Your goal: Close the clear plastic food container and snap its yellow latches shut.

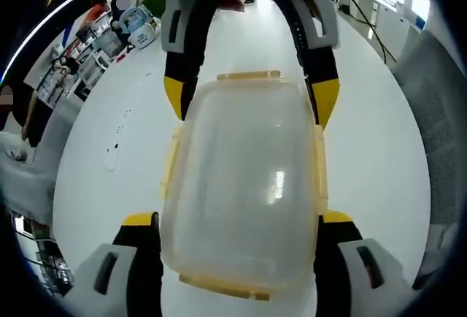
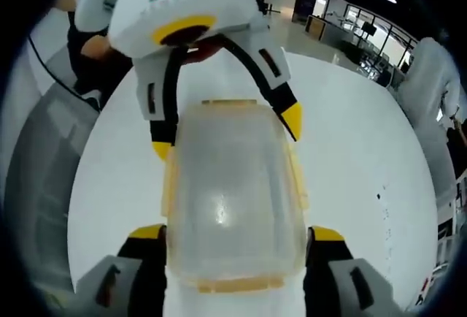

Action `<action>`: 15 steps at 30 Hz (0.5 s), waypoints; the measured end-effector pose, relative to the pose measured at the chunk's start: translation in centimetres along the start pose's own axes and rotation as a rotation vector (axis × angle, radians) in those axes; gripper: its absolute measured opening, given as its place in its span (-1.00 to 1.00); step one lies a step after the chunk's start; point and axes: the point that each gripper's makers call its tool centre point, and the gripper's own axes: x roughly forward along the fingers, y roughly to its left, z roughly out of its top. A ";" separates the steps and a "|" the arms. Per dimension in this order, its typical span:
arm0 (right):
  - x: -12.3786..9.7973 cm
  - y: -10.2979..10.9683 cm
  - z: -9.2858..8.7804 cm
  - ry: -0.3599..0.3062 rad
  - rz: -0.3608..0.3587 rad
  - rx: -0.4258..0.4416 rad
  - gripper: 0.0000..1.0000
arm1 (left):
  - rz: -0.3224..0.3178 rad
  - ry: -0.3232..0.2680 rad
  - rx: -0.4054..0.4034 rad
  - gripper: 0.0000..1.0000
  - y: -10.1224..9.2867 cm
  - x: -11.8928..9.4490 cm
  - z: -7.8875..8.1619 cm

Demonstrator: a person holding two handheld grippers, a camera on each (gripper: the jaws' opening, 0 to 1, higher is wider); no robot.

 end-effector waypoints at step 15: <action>-1.0 0.4 0.4 -0.019 -0.041 0.028 0.70 | 0.039 -0.035 -0.035 0.84 -0.1 -1.3 -0.1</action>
